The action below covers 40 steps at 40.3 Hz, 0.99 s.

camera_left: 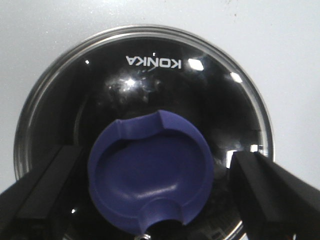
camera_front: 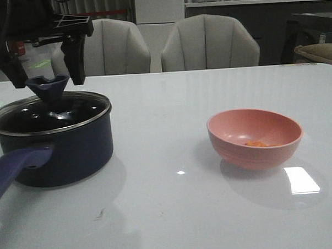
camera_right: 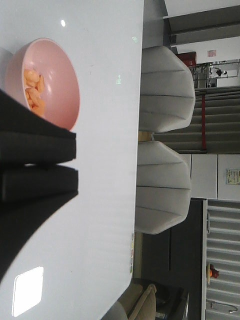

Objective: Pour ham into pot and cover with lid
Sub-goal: 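Lower the left gripper and grasp the purple knob of the glass lid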

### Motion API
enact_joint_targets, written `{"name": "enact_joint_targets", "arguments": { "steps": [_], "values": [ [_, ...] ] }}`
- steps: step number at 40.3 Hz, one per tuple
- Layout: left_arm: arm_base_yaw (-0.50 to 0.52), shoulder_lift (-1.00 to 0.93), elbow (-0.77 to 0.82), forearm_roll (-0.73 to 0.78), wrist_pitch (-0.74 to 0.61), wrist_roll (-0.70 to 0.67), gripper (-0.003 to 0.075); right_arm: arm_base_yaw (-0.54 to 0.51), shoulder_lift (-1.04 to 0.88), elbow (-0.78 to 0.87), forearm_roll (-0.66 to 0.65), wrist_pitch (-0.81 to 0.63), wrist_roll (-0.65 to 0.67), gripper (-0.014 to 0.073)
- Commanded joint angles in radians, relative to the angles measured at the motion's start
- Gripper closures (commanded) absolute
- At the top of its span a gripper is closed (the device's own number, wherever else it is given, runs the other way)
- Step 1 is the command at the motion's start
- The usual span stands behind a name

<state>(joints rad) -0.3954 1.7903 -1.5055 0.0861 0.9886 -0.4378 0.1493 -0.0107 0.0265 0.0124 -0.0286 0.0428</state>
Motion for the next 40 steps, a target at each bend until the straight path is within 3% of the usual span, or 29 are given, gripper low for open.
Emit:
{"name": "enact_joint_targets", "arguments": {
  "steps": [1,9,21,40],
  "values": [
    [0.002,-0.030,-0.030,0.005,-0.020,-0.019,0.0127,0.000,-0.020,-0.005,-0.012,-0.076,-0.003,0.0444],
    [0.002,-0.004,-0.032,-0.004,-0.020,-0.021,0.0148,0.000,-0.020,-0.005,-0.012,-0.076,-0.003,0.0444],
    [0.002,-0.004,-0.032,-0.004,-0.025,-0.021,0.0352,-0.003,-0.020,-0.005,-0.012,-0.076,-0.003,0.0444],
    [0.015,-0.056,-0.032,0.002,-0.009,-0.018,0.0357,-0.003,-0.020,-0.005,-0.012,-0.076,-0.003,0.0444]
  ]
}}
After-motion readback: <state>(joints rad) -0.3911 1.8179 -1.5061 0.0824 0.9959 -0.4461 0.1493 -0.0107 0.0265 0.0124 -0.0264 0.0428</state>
